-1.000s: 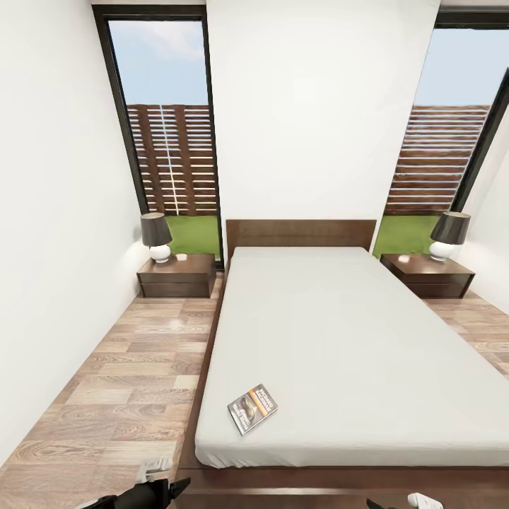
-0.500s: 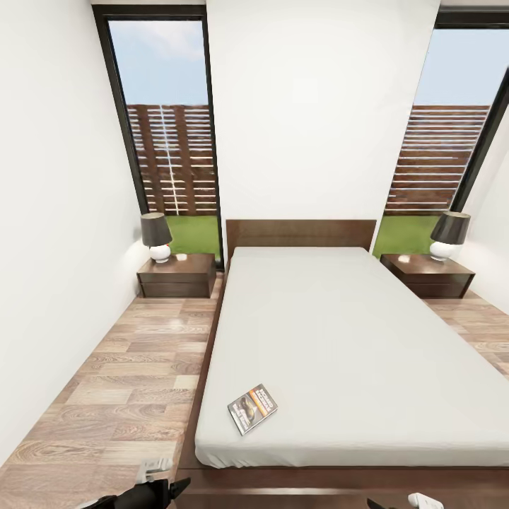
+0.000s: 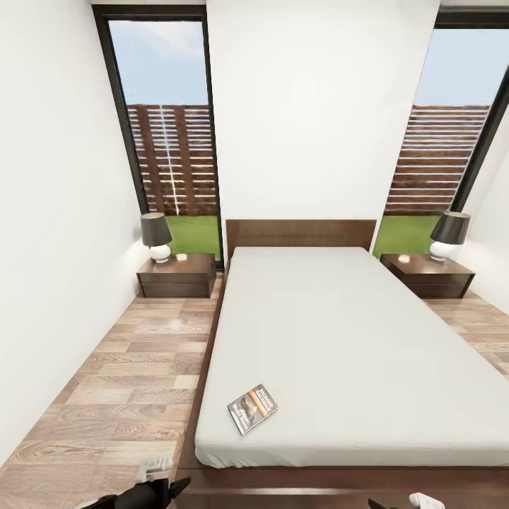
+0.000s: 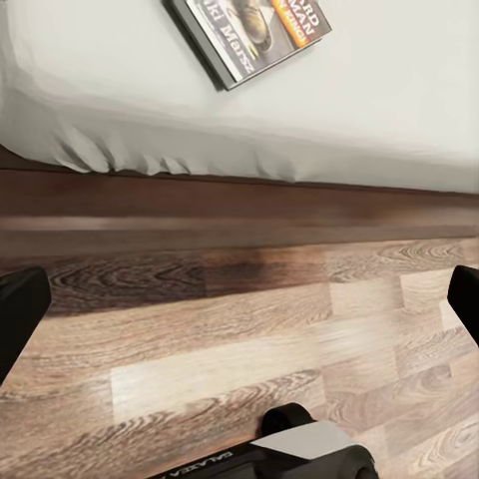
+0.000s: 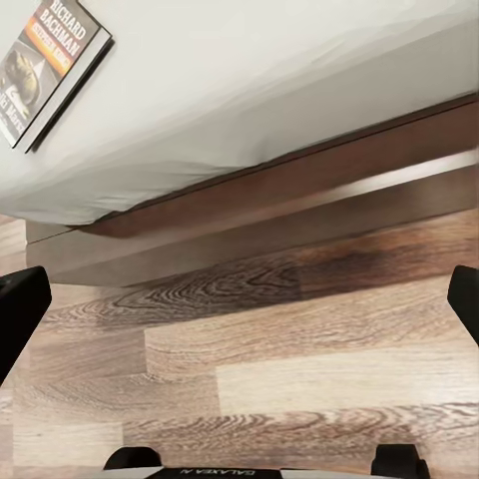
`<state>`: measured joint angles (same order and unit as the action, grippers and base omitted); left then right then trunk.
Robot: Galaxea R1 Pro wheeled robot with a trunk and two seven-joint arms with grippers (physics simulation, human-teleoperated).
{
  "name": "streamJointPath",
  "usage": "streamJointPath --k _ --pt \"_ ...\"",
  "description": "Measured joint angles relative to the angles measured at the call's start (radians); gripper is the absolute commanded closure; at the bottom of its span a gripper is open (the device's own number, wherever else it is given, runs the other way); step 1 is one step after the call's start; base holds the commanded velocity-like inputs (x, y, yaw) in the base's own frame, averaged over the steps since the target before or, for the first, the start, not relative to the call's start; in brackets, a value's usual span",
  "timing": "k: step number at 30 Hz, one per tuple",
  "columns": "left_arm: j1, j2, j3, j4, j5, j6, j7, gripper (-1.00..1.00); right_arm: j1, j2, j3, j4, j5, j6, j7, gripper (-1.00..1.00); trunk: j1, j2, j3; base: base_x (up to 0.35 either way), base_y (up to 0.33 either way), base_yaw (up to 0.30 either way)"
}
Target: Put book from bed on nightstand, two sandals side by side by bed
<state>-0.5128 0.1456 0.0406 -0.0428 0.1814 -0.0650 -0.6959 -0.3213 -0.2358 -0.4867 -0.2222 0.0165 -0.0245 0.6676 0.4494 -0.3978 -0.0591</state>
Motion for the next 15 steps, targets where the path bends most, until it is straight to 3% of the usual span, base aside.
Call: streamJointPath --k 5,7,10,13,15 --pt "-0.003 -0.007 0.000 -0.016 0.000 0.014 -0.002 -1.00 0.000 0.000 0.000 0.000 0.000 0.000 -0.001 -1.00 0.000 0.000 0.000 0.000 0.000 0.000" --pt "-0.011 -0.026 0.001 -0.084 -0.004 0.087 -0.001 -1.00 0.000 0.000 0.000 0.000 0.000 -0.001 -0.001 -1.00 0.000 0.000 0.000 0.000 0.000 0.000" --pt "-0.015 -0.036 0.000 -0.262 -0.009 0.258 0.000 -1.00 0.000 0.000 0.000 0.000 0.000 0.000 -0.001 -1.00 0.000 0.000 0.000 0.000 0.000 0.000" --pt "-0.017 -0.040 0.002 -0.531 -0.007 0.526 0.029 -1.00 0.000 0.000 0.000 0.000 0.000 0.001 0.000 -1.00 0.000 0.000 0.000 0.000 0.000 0.000" --pt "-0.017 -0.043 0.003 -0.679 -0.004 0.653 0.063 -1.00 0.000 0.000 0.000 0.000 0.000 0.000 0.000 -1.00 0.000 0.000 0.000 0.000 0.000 0.000"
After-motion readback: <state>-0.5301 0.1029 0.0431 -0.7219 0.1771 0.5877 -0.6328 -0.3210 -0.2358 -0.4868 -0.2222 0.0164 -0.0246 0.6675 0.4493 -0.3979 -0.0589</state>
